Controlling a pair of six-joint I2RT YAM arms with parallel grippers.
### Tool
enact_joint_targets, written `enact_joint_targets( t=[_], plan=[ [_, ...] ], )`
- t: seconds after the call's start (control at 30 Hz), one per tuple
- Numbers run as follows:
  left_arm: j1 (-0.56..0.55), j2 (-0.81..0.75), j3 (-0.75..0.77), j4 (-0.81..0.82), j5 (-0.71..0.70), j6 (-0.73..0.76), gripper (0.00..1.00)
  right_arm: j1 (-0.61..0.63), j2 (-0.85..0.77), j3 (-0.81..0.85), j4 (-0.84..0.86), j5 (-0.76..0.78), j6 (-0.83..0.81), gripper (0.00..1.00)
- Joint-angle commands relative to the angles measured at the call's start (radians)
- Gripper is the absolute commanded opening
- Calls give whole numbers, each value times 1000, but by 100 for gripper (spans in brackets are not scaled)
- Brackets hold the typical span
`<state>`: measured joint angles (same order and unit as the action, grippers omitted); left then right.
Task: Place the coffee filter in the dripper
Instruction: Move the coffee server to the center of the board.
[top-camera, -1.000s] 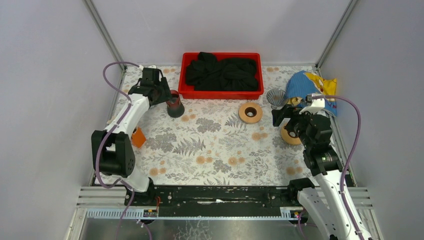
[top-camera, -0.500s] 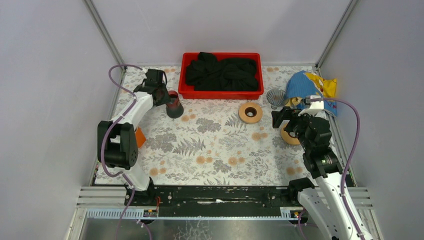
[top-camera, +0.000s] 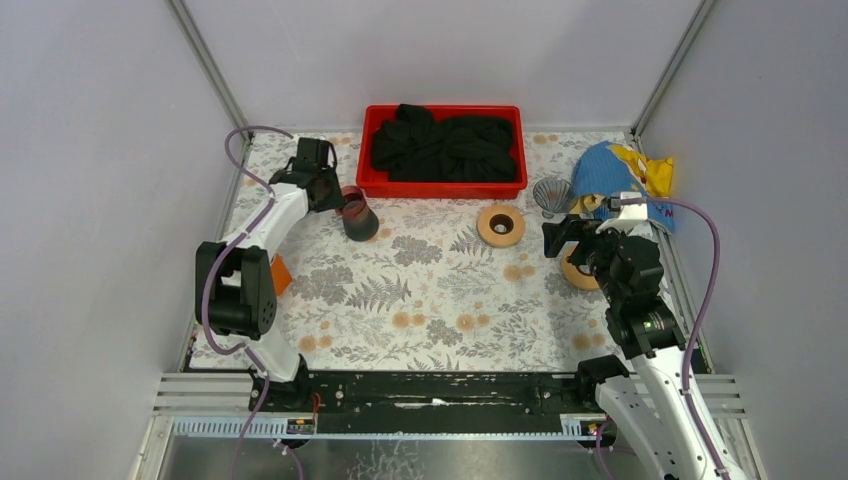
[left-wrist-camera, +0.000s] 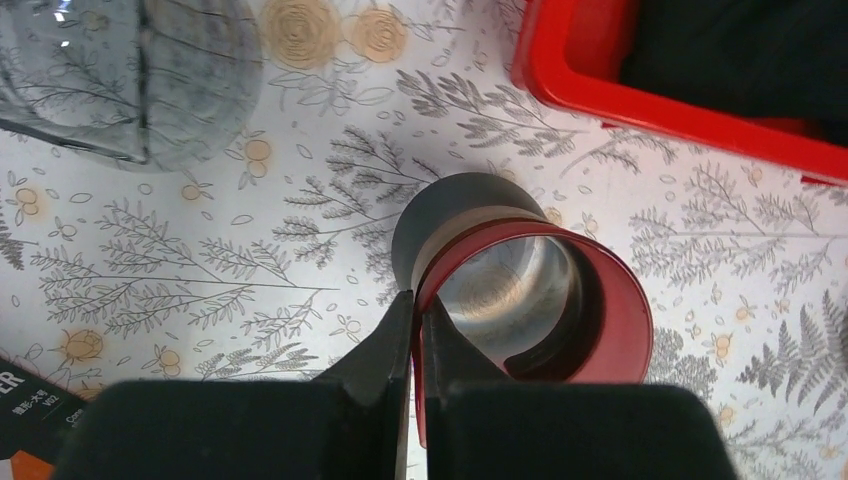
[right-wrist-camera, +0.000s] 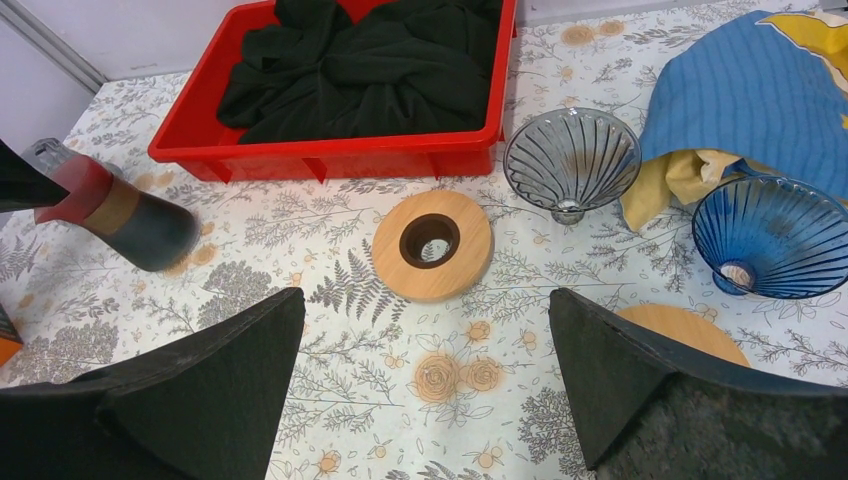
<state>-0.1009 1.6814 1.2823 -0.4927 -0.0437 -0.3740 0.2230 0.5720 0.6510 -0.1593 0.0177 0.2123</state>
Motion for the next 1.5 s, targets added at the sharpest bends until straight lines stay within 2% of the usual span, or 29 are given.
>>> enact_joint_targets(
  t=[0.0,0.47,0.73,1.07,1.47],
  plan=[
    [-70,-43,65,-15,51,88,0,12,-11,2,60,7,-14,99],
    [-411,-20,137,-29,46,316,0,12,-12,3,63,-17,4,99],
    [-548,40,190,-26,126,427,0,13,-4,10,47,-22,10,99],
    [-659,128,225,14,185,485,0,12,2,14,38,-22,8,99],
    [-716,177,239,33,200,521,0,12,20,10,40,-22,16,99]
  ],
)
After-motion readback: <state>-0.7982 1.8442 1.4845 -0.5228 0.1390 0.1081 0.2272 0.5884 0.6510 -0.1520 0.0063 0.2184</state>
